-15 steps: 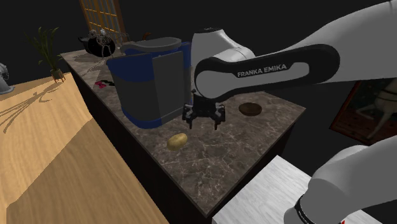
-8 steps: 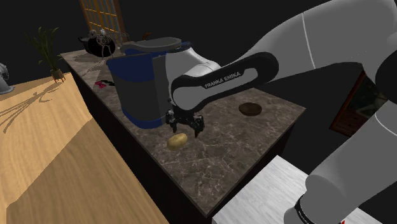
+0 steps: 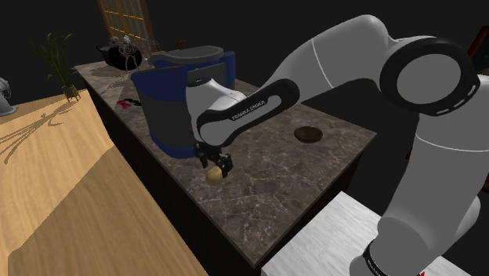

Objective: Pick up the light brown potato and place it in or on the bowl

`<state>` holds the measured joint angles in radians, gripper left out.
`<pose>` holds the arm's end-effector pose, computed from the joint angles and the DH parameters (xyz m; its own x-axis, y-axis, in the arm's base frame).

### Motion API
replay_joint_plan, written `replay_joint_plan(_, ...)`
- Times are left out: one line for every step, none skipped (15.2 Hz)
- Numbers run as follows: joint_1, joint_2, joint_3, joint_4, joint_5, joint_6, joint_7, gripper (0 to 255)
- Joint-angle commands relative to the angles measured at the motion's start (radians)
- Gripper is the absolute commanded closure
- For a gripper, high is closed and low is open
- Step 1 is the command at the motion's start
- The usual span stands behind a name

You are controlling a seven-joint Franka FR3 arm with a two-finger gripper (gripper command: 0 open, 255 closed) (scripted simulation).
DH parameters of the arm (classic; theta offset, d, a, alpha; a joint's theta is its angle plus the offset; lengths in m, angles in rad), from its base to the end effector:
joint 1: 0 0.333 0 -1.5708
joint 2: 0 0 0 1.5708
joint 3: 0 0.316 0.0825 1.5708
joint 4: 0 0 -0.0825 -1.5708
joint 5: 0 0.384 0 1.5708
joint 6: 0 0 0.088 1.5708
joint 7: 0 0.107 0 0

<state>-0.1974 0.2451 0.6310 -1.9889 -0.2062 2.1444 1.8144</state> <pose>0.5423 0.2279 0.3598 0.2901 -0.9564 0.0332 -0.9568 -0.2892 0.0296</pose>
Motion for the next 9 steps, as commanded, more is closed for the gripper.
replay_joint_plan(0.009,0.026,-0.007,0.003,-0.019,0.017,0.025,0)
replay_joint_plan(0.011,0.033,-0.010,-0.003,-0.025,0.028,0.029,0)
replay_joint_plan(0.012,0.040,-0.013,-0.008,-0.032,0.039,0.033,0)
replay_joint_plan(0.014,0.048,-0.015,-0.013,-0.038,0.050,0.037,0)
replay_joint_plan(0.016,0.056,-0.018,-0.018,-0.045,0.061,0.041,0)
replay_joint_plan(0.018,0.060,-0.020,-0.021,-0.049,0.068,0.044,0)
replay_joint_plan(0.018,0.060,-0.020,-0.021,-0.049,0.068,0.044,0)
replay_joint_plan(0.018,0.060,-0.020,-0.021,-0.049,0.068,0.044,0)
replay_joint_plan(0.018,0.060,-0.020,-0.021,-0.049,0.068,0.044,0)
